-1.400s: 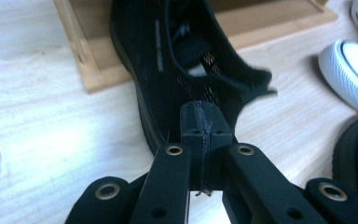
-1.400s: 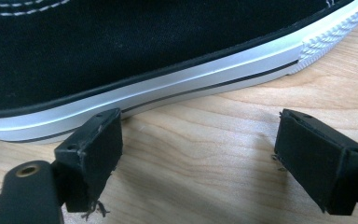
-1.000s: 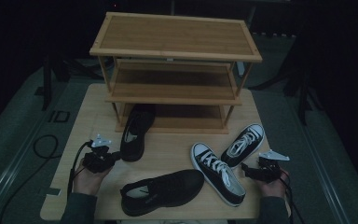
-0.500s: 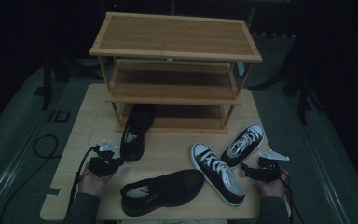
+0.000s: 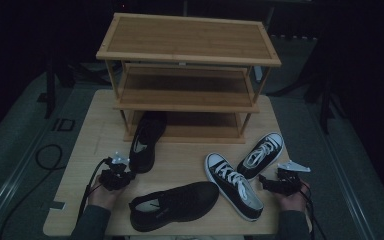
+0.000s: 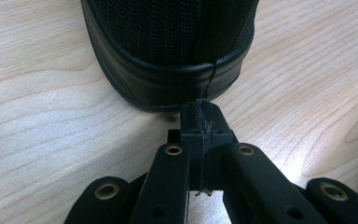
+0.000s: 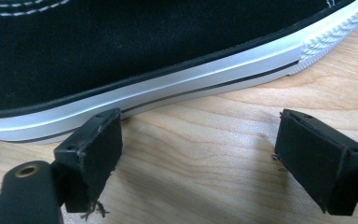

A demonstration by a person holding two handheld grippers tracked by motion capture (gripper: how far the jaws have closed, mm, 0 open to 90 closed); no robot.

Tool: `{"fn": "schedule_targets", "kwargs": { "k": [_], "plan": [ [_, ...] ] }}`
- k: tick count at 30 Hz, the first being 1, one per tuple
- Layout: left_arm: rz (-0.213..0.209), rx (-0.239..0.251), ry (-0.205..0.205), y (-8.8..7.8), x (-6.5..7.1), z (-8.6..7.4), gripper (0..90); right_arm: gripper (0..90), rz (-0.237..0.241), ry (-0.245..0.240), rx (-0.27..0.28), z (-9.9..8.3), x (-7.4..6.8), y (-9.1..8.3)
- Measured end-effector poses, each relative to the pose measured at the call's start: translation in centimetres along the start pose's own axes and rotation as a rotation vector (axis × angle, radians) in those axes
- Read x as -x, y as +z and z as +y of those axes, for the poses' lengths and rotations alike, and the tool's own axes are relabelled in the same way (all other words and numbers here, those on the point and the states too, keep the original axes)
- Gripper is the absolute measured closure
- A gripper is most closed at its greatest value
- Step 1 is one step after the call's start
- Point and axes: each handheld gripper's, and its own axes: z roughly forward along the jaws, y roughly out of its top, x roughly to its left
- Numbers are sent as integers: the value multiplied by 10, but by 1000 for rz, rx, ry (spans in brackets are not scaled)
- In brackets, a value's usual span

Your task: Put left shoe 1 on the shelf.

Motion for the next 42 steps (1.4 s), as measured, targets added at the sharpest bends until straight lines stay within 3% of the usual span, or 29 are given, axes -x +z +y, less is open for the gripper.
{"fn": "schedule_targets", "kwargs": {
  "k": [15, 24, 34, 42],
  "plan": [
    [25, 7, 19, 0, 5, 8, 875, 149, 0, 0, 0, 0, 0, 0],
    [35, 13, 44, 6, 14, 21, 876, 149, 0, 0, 0, 0, 0, 0],
    [54, 43, 42, 4, 17, 33, 876, 149, 0, -1, 0, 0, 0, 0],
    [23, -22, 87, 18, 28, 30, 877, 149, 0, -1, 0, 0, 0, 0]
  ]
}}
